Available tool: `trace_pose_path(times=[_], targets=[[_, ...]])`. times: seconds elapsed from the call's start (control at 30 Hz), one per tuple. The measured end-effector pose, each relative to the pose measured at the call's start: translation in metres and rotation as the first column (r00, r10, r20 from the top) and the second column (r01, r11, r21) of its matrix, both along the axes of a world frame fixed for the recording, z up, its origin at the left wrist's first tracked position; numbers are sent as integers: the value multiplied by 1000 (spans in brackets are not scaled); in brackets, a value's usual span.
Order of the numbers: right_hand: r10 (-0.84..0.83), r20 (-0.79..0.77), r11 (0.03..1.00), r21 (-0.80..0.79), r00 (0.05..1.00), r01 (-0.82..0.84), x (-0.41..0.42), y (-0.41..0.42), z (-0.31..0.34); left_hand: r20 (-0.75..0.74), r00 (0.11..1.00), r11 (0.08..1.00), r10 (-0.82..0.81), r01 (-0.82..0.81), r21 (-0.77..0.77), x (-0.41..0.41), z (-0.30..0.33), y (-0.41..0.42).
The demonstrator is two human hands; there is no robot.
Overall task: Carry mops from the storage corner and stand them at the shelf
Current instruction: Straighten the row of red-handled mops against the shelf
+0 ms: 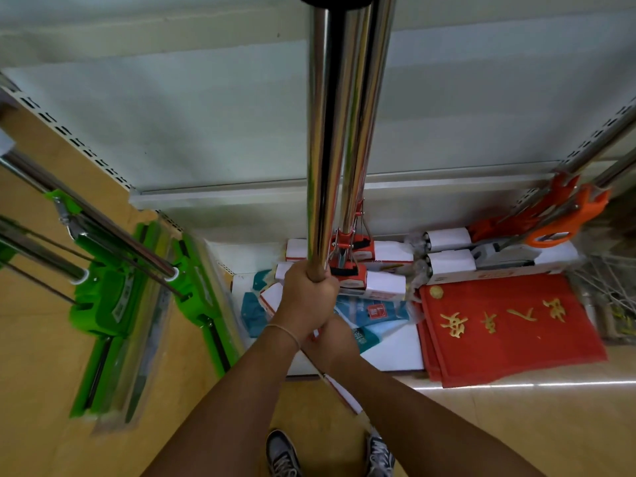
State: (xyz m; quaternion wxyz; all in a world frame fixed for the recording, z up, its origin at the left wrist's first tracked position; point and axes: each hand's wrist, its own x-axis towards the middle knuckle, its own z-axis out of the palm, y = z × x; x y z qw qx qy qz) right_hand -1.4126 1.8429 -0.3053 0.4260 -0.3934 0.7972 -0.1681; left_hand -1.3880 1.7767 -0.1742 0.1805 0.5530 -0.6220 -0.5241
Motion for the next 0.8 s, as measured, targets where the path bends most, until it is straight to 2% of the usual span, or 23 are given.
trace_pose_path(times=[0.13, 0.3, 0.4, 0.57, 0.7, 0.8], targets=[[13, -52, 998, -60, 999, -16, -24, -2, 6, 0, 994, 993, 111, -111, 26, -20, 2, 3], [99, -113, 995, 1, 989, -99, -62, -14, 13, 20, 998, 992, 63, -64, 105, -38, 1, -5], [110, -164, 994, 46, 980, -104, -77, -22, 14, 39, 999, 996, -4, 1, 89, -47, -4, -12], [172, -245, 985, 69, 954, -160, -103, -30, 17, 155, 973, 982, -172, 181, -46, -51, -27, -23], [189, -251, 981, 97, 949, -170, -114, -32, 15, 224, 942, 967, -249, 253, 12, -48, -44, -25], [232, -239, 973, 64, 943, -223, -120, -35, 15, 334, 873, 932, -354, 361, 45, -41, -54, -26]])
